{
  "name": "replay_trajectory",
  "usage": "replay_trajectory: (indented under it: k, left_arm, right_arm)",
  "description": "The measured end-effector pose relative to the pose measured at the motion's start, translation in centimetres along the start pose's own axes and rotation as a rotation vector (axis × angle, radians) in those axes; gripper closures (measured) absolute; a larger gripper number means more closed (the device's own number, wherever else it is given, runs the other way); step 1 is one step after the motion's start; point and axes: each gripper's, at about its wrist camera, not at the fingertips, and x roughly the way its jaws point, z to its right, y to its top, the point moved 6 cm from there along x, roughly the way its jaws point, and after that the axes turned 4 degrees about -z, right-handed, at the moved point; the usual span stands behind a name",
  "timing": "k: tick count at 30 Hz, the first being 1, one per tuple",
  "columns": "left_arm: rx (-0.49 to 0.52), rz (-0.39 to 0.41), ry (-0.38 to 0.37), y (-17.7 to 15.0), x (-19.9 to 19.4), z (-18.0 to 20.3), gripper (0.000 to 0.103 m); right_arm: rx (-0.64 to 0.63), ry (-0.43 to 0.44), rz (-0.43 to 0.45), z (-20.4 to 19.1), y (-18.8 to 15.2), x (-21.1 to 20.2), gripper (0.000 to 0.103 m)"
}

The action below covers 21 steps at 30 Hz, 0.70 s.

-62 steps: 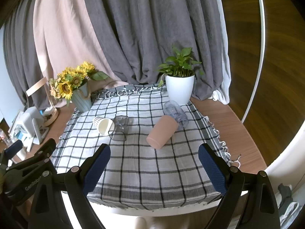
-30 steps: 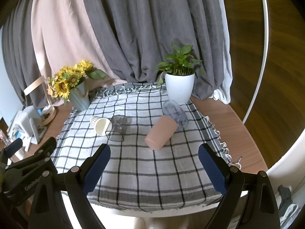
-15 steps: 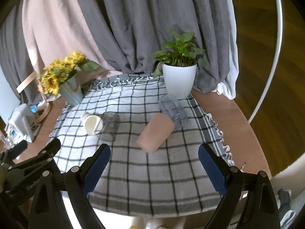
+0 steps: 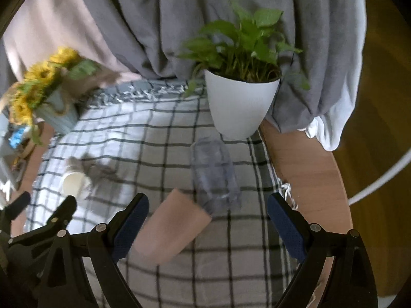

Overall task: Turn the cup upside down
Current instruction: 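Close the right gripper on the clear plastic cup and lift it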

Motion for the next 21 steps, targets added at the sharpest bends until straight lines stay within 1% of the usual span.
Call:
replay_trajectory:
  k: [6,8,9,10,11,12,14,18,19,21]
  left_arm:
    - [0.086,-0.026,0.041,2.4,3.6,2.0,0.001]
    - [0.097,-0.040,0.037,3.0,4.6,2.5,0.001]
    - [0.100,-0.047,0.031,3.2,5.0,2.7,0.001]
    - [0.103,-0.059,0.025,3.4,5.5,3.0,0.001]
    - [0.109,-0.064,0.024,3.5,5.9,3.2,0.001]
    - [0.141,-0.047,0.030,3.8,6.3,3.3,0.001]
    - [0.147,-0.053,0.038,4.0,7.0,3.5,0.001]
    - [0.170,-0.060,0.054,4.4,8.2,4.1,0.001]
    - [0.175,-0.058,0.056,4.5,8.3,4.1,0.001]
    - [0.186,-0.059,0.062,4.7,8.7,4.2,0.001]
  right_arm:
    - [-0.037,0.003,-0.121,0.8,2.2,5.2,0.010]
    - [-0.038,0.000,-0.162,1.0,2.6,6.6,0.010]
    - [-0.032,0.003,-0.191,1.3,2.8,7.6,0.010]
    - [-0.090,0.009,-0.251,1.6,2.5,8.1,0.010]
    - [-0.084,0.004,-0.268,1.8,2.6,8.8,0.010]
    - [-0.087,0.011,-0.299,1.8,2.6,9.7,0.010]
    - [-0.090,0.013,-0.329,1.9,2.7,10.8,0.010]
    - [-0.095,-0.017,-0.379,2.1,2.4,13.0,0.010]
    - [-0.156,-0.014,-0.410,2.3,2.1,13.2,0.010]
    - [-0.165,-0.005,-0.422,2.1,1.9,13.9,0.010]
